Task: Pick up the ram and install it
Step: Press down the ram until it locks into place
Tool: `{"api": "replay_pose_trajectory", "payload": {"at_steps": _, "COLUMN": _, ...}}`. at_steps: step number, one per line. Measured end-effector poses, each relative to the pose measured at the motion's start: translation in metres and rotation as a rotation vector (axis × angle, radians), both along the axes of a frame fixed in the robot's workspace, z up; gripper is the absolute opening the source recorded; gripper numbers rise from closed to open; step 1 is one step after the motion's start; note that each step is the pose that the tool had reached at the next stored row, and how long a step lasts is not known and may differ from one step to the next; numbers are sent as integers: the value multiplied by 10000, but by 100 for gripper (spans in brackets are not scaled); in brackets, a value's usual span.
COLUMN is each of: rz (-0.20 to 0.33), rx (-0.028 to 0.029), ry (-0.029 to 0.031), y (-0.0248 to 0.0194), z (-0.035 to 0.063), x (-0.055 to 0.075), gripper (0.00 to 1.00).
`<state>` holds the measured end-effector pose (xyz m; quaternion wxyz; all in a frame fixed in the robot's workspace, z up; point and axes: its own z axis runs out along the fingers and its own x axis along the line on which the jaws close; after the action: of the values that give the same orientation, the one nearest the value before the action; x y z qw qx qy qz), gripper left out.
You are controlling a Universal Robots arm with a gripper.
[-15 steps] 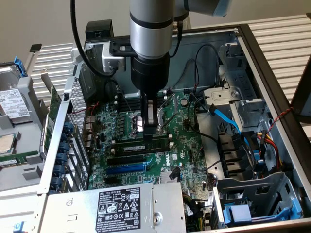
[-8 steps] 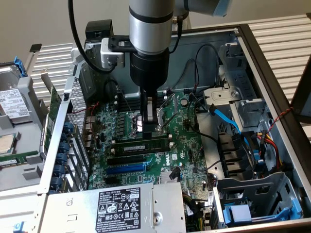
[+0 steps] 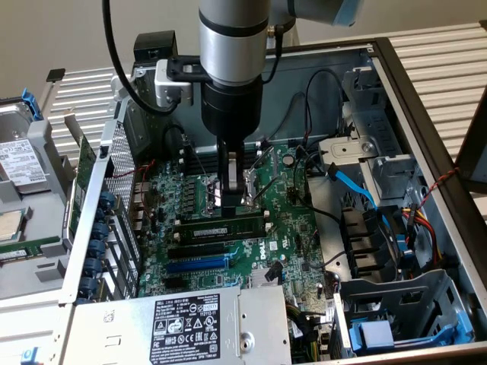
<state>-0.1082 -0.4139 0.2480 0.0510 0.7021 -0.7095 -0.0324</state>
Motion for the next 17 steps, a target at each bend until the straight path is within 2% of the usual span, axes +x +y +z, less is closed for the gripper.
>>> {"api": "replay_pose_trajectory", "payload": {"at_steps": 8, "rz": -1, "rx": -2, "ry": -2, "y": -1, "z": 1, "x": -16, "gripper": 28}}
{"api": "replay_pose_trajectory", "payload": {"at_steps": 12, "rz": 1, "rx": 1, "ry": -27, "y": -1, "z": 0, "x": -49, "gripper": 28}}
{"api": "replay_pose_trajectory", "payload": {"at_steps": 14, "rz": 12, "rx": 6, "ry": -108, "y": 0, "z": 1, "x": -76, "gripper": 28}}
{"api": "replay_pose_trajectory", "payload": {"at_steps": 16, "rz": 20, "rx": 6, "ry": -299, "y": 0, "z": 1, "x": -100, "gripper": 28}}
{"api": "replay_pose_trajectory", "payload": {"at_steps": 17, "rz": 22, "rx": 9, "ry": -424, "y": 0, "z": 0, "x": -117, "gripper": 28}}
